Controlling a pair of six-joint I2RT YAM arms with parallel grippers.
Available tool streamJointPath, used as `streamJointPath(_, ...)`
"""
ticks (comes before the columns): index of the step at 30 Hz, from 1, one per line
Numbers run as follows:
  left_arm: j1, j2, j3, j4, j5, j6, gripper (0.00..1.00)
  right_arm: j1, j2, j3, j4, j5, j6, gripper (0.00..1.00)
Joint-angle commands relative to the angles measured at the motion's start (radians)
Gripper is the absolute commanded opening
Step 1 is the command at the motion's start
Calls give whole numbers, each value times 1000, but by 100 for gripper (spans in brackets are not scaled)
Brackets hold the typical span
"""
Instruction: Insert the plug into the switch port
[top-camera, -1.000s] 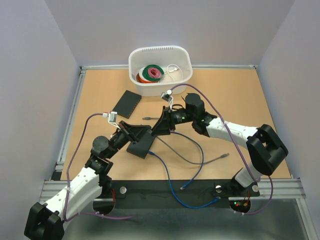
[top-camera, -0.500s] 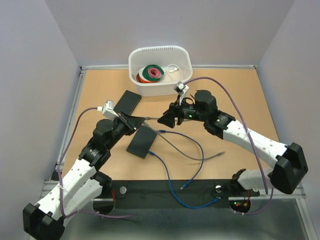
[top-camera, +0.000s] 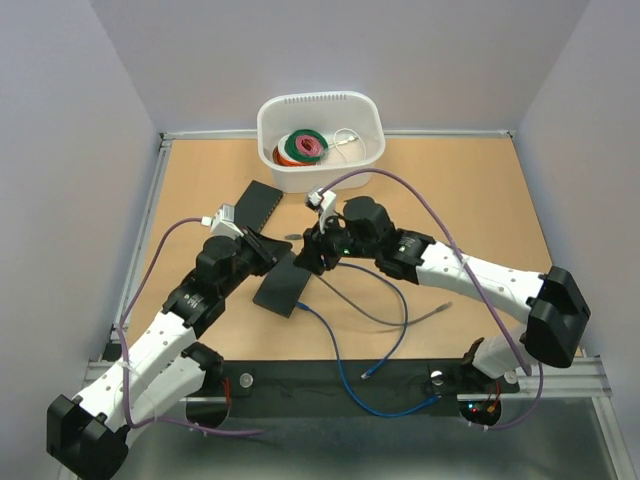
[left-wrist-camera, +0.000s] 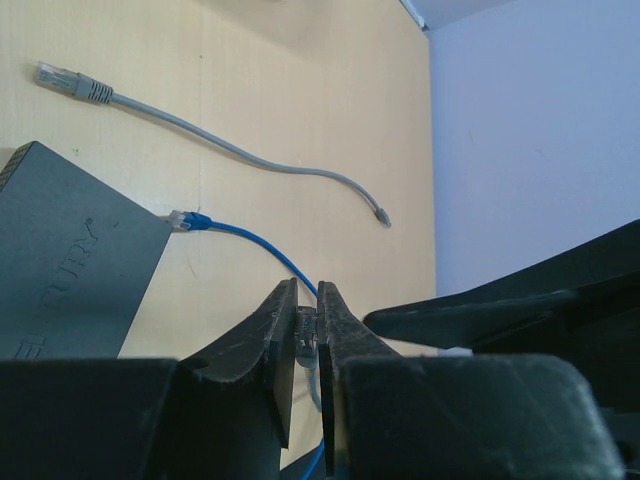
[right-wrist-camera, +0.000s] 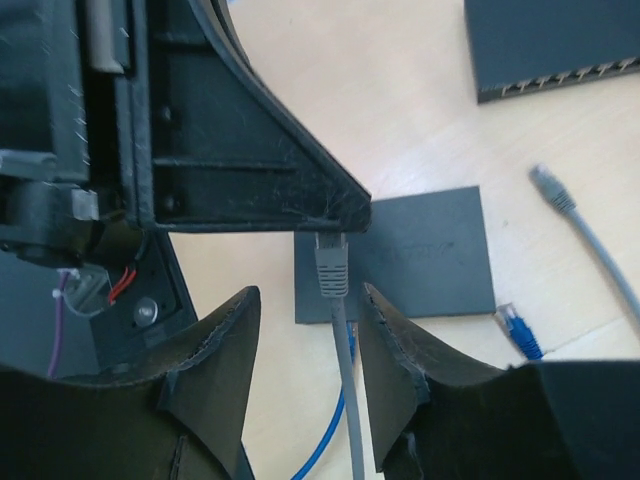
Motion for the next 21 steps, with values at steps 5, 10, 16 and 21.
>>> streamJointPath(5, -8, -11, 49, 20, -6, 1, 0, 24, 29, 58, -10, 53, -32, 48)
streamJointPath(10, -12, -11, 42, 26, -4, -2, 0, 25, 41, 63, -10, 58, -32, 45)
streamJointPath(16, -17, -11, 44, 34, -3, -2, 0, 27, 62, 75, -8, 64, -33, 42)
streamJointPath(21, -18, -11, 45, 42, 0, -4, 0, 27, 71, 86, -8, 69, -33, 40)
